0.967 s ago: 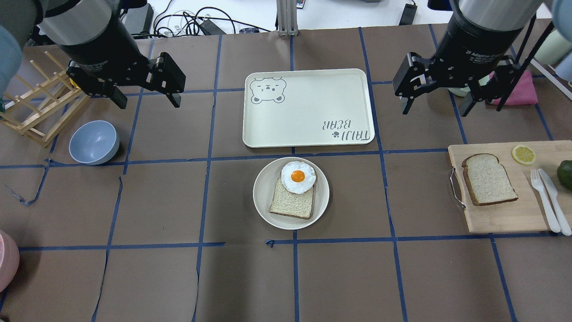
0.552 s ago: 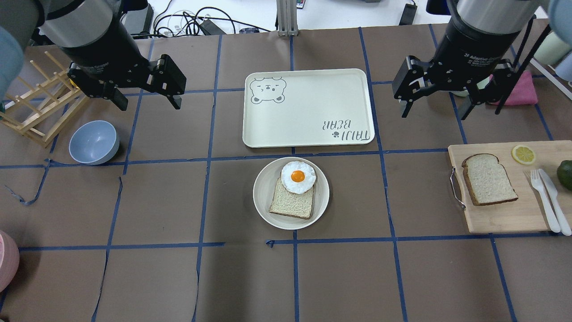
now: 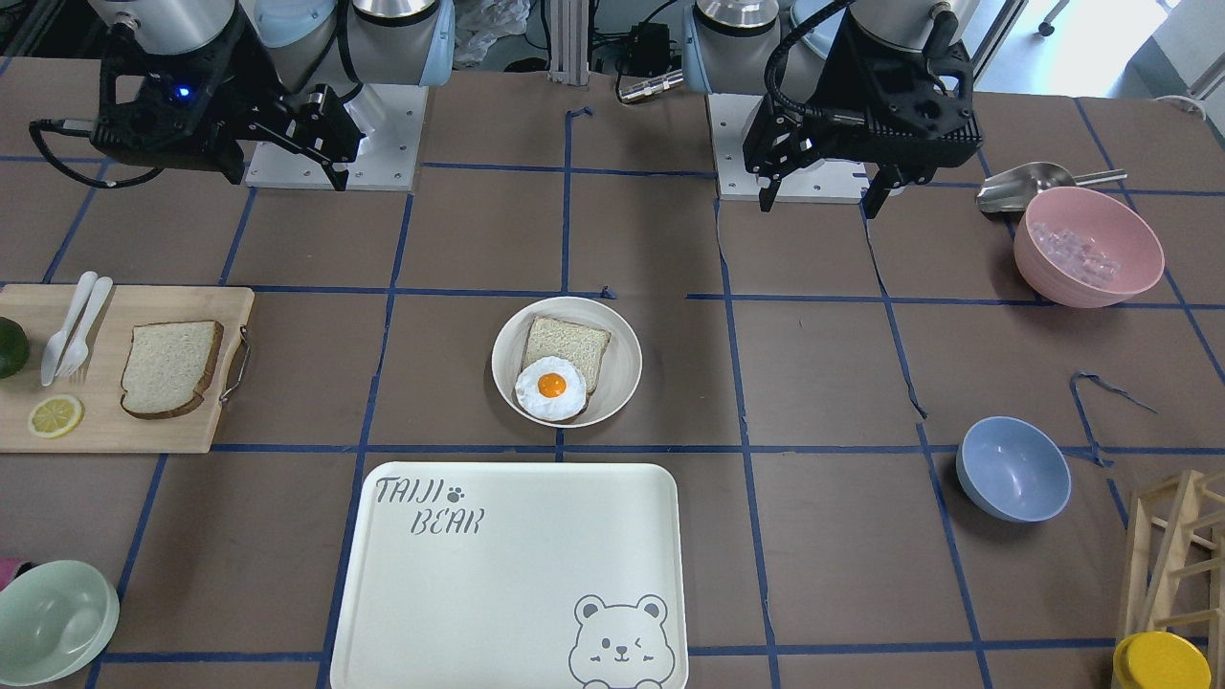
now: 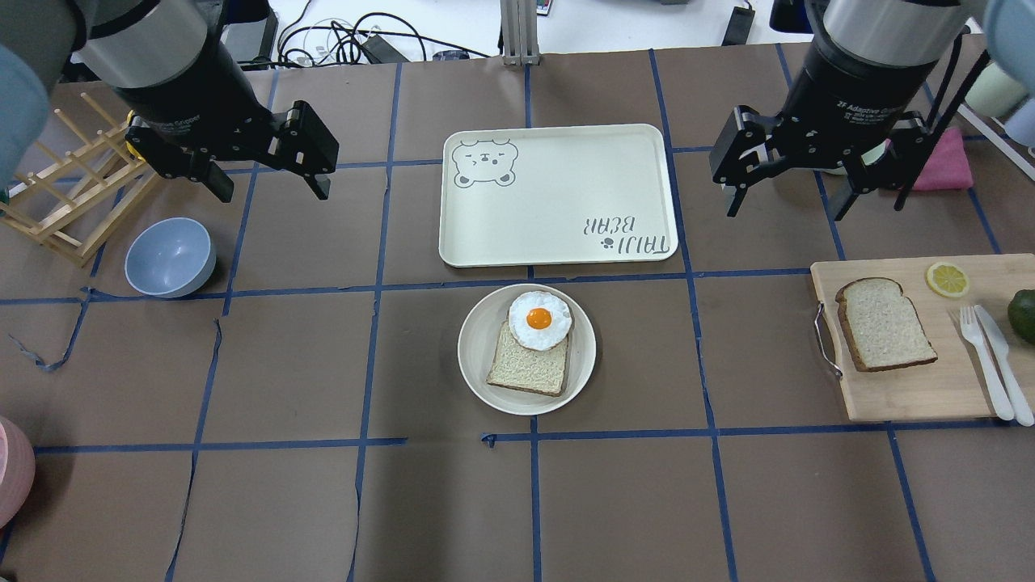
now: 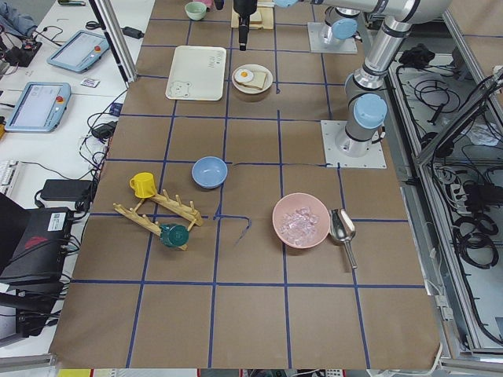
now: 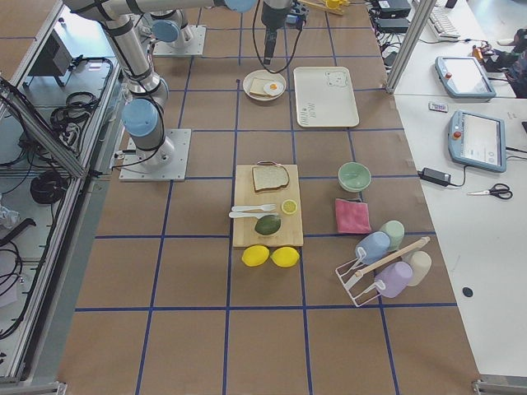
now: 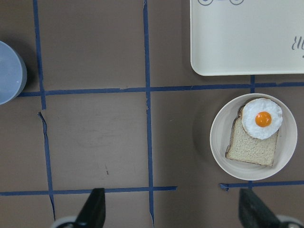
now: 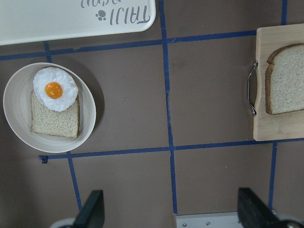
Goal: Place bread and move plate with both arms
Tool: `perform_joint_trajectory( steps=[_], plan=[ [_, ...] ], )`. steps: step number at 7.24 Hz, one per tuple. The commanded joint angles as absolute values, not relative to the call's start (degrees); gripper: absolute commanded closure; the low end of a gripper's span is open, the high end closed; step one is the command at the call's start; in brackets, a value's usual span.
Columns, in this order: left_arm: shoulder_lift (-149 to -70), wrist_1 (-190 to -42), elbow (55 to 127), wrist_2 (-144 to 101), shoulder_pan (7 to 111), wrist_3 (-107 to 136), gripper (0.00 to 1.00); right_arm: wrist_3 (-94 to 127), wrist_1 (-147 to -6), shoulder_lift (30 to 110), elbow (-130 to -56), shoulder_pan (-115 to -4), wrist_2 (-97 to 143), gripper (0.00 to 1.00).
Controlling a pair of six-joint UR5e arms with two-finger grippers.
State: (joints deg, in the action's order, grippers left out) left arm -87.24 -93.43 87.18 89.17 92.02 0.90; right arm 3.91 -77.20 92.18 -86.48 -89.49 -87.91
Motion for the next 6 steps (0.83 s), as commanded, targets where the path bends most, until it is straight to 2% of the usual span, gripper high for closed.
perform_joint_trajectory(
  steps=[1,6],
  plan=[
    [-87.28,-93.43,87.19,89.12,92.02,0.88,0.0,3.08,-77.69,91.94,-86.66,-89.04,-87.89,0.0],
    [-87.45,-93.08,87.01,89.12,92.02,0.97,0.0,-6.94,-86.27,85.62,-92.79,-72.53,-92.53,0.0]
  ],
)
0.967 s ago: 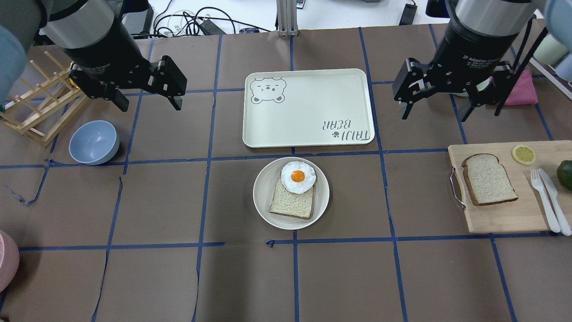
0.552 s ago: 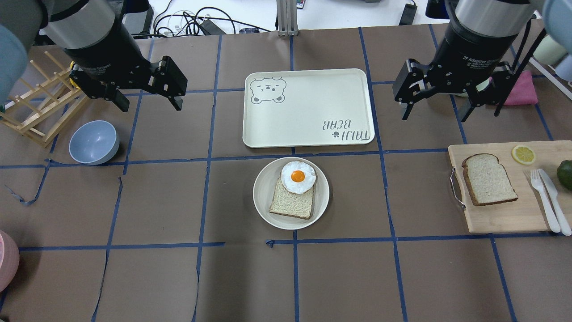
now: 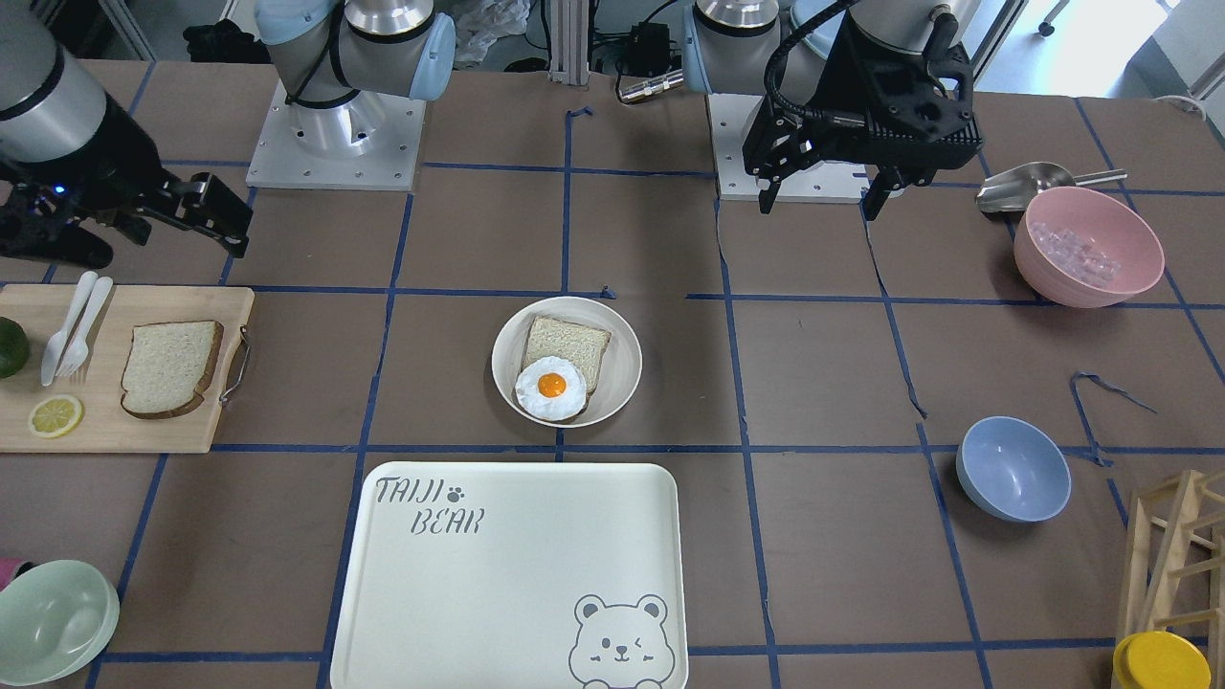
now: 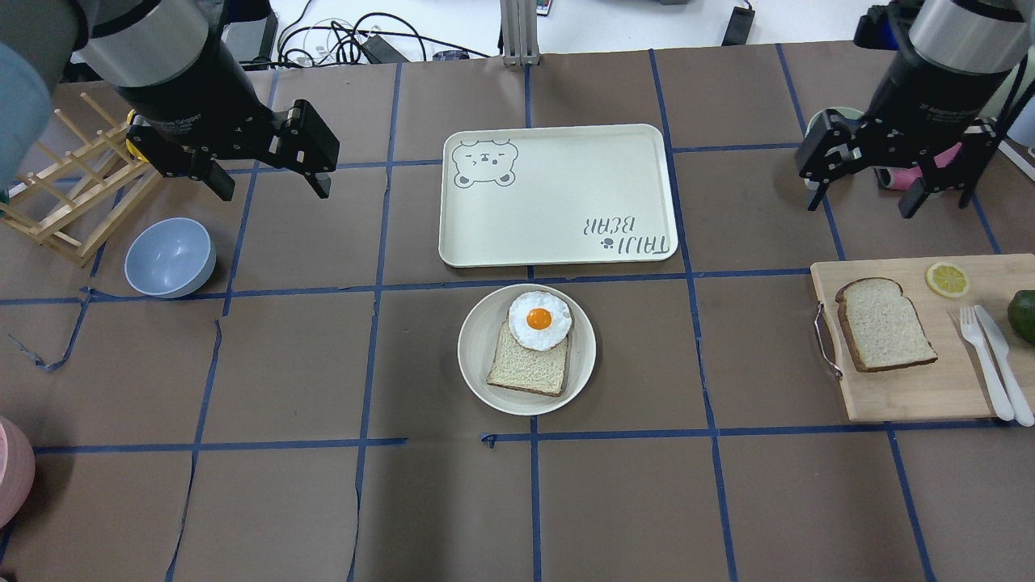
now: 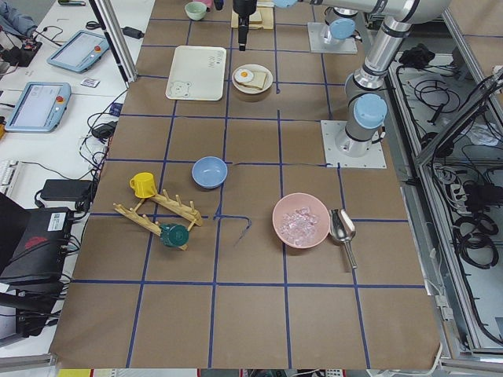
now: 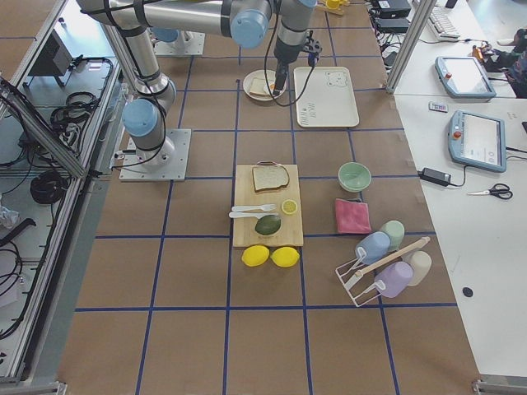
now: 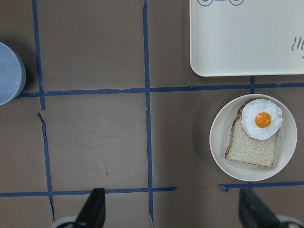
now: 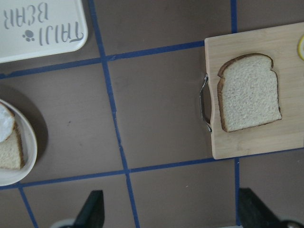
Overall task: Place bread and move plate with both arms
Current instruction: 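Move the right gripper down to the bread slice on the cutting board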
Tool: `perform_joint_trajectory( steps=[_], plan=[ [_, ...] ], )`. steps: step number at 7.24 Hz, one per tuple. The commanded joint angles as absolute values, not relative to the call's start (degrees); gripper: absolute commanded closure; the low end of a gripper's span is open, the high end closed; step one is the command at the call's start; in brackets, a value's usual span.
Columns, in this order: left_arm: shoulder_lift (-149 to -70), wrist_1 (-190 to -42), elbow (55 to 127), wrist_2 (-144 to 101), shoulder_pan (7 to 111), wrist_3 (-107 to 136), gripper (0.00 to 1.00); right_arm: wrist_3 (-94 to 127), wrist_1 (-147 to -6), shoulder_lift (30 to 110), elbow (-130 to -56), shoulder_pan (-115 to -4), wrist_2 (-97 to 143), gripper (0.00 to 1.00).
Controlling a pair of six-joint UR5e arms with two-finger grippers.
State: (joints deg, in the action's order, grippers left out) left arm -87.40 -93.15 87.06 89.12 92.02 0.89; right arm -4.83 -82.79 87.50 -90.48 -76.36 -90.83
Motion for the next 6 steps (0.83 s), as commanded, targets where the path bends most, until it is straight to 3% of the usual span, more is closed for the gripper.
perform_joint_trajectory(
  steps=[1,3,6],
  plan=[
    [-87.36,-93.08,87.1,89.12,92.02,0.97,0.0,-7.2,-92.31,83.43,-95.68,-71.64,-94.81,0.0],
    [-87.36,-93.08,87.19,89.12,92.02,0.97,0.0,-7.56,-105.22,78.08,-101.57,-69.36,-94.92,0.0],
    [-87.36,-93.08,87.19,89.12,92.02,0.97,0.0,-7.65,-110.1,74.29,-105.47,-66.72,-95.01,0.0]
  ],
)
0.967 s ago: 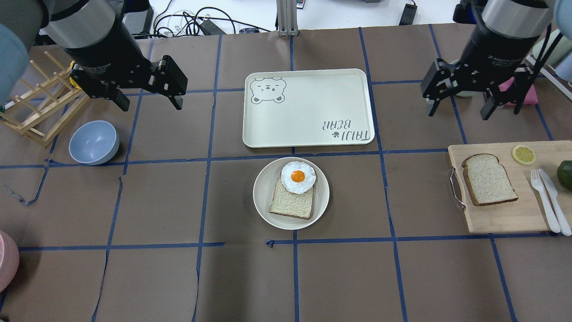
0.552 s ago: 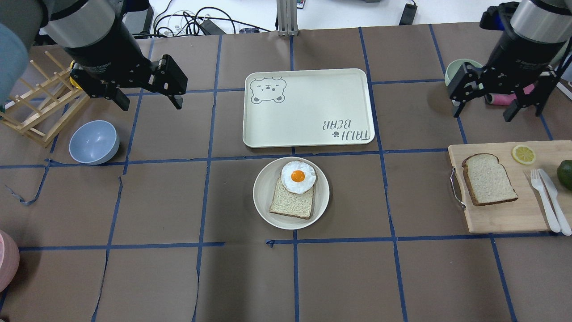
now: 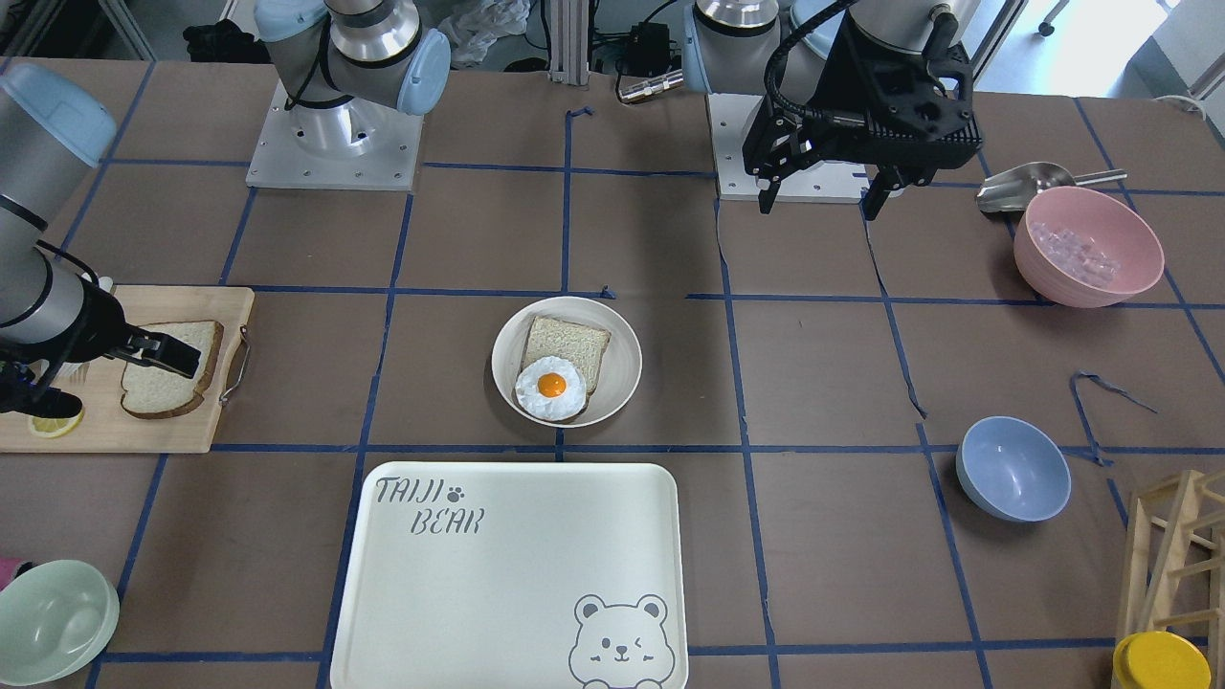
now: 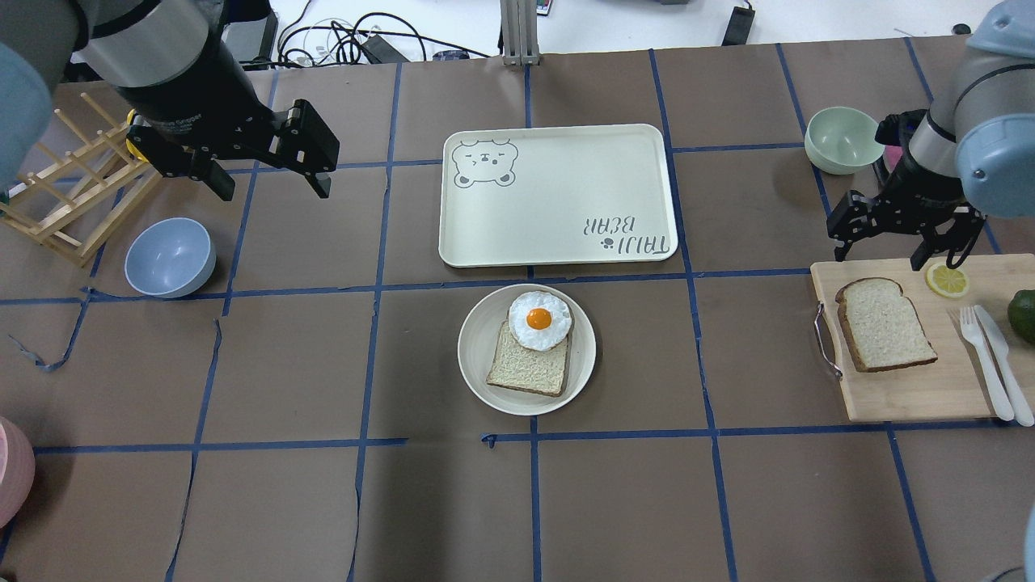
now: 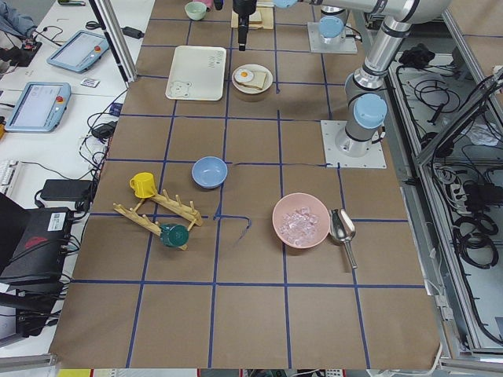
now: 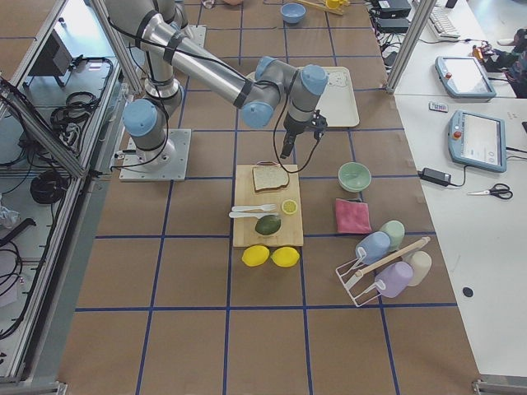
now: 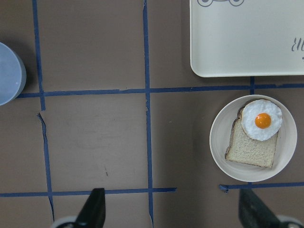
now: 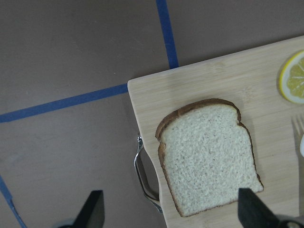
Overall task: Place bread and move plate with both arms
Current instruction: 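Move the right gripper down to the bread slice on the cutting board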
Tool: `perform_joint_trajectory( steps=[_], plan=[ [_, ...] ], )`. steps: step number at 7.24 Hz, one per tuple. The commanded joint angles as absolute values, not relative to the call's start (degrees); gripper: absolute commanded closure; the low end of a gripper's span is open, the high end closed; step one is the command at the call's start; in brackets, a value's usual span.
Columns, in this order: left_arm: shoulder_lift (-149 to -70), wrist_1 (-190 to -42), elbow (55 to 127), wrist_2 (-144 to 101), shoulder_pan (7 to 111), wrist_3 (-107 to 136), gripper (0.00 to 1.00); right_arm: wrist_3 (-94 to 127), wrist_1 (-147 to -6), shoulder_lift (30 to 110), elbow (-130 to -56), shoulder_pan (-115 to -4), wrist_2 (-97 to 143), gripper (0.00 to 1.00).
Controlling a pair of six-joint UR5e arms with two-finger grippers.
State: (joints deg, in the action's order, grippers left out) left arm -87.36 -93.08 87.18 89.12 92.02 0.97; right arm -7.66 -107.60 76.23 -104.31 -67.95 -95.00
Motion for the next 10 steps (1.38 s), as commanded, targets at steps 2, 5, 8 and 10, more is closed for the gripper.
perform_joint_trajectory(
  steps=[2,5,8,10],
  plan=[
    [-87.36,-93.08,87.19,89.12,92.02,0.97,0.0,-7.12,-112.5,70.24,-105.47,-66.27,-95.8,0.0],
    [-87.36,-93.08,87.19,89.12,92.02,0.97,0.0,-6.94,-113.29,68.03,-105.47,-66.18,-96.32,0.02],
    [-87.36,-93.08,87.28,89.12,92.02,0.97,0.0,-6.33,-113.2,67.24,-106.08,-66.09,-97.21,0.17],
    [-87.36,-93.08,87.28,89.12,92.02,0.97,0.0,-6.24,-113.2,67.24,-106.08,-66.01,-97.21,0.55]
  ],
)
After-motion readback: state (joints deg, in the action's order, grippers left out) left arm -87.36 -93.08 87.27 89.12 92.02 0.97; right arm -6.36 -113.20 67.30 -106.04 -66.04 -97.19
